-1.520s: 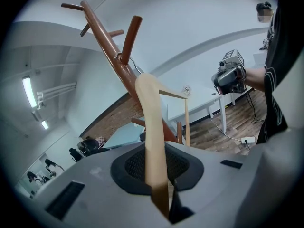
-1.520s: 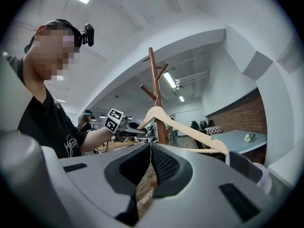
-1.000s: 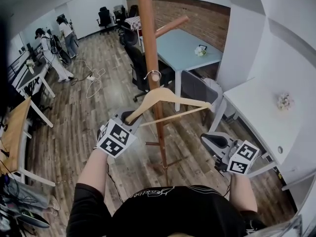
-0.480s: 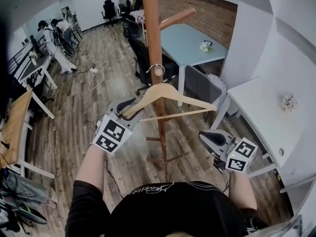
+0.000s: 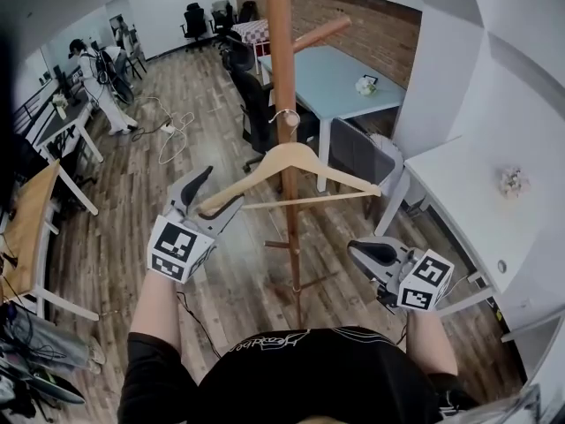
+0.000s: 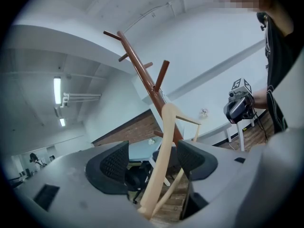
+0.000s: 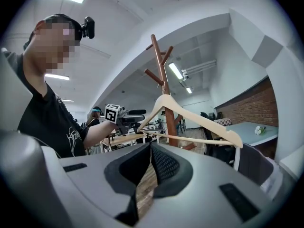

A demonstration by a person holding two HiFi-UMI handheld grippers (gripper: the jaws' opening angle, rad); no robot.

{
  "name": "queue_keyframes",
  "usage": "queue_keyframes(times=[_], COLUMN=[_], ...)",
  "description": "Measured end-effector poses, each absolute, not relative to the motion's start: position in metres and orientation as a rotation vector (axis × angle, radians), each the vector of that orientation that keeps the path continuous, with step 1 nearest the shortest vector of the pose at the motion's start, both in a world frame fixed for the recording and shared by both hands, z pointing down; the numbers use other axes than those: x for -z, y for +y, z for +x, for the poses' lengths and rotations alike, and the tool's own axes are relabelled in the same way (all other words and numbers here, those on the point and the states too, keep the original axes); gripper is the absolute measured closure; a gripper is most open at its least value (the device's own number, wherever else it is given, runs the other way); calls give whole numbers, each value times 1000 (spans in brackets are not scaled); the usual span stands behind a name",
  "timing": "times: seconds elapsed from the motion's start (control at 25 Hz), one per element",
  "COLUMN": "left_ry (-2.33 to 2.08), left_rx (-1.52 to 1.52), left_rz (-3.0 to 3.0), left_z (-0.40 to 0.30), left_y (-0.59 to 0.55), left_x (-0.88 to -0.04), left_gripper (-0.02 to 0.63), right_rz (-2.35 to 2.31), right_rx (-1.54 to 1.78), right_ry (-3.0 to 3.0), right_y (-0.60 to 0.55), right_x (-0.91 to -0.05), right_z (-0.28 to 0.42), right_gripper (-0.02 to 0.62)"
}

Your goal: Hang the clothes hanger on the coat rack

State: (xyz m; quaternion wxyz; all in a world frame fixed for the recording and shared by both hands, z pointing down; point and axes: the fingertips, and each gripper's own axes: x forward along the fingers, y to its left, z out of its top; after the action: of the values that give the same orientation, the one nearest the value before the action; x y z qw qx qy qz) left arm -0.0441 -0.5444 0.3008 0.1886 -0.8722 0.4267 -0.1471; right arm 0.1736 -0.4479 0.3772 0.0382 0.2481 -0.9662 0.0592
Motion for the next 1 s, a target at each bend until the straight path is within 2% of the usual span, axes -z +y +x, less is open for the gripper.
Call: queue_keyframes(times=[0.24, 0.4, 0.76, 0.88, 1.0], left_ry=[1385, 1275, 912, 849, 828], left_rx=[226, 45, -168, -233, -330], left_rz=[-2578, -2826, -3234, -3274, -3306], left_z=[-88, -79, -37, -36, -43], left_y=[-496, -441, -314, -279, -255], left_x=[-299, -313, -373, -374, -370], left_gripper=[313, 318, 478, 554, 583], right_rz=[792, 802, 823, 855, 864], right_rx=[-185, -190, -228, -266, -301], right_ry=[-2959, -2977, -3039, -3048, -3065], right_y=[-411, -380, -283, -256, -232], right_x=[-376, -373, -374, -376, -374], right_z=[153, 125, 70, 54, 41], right_gripper=[557, 555, 557, 557, 557])
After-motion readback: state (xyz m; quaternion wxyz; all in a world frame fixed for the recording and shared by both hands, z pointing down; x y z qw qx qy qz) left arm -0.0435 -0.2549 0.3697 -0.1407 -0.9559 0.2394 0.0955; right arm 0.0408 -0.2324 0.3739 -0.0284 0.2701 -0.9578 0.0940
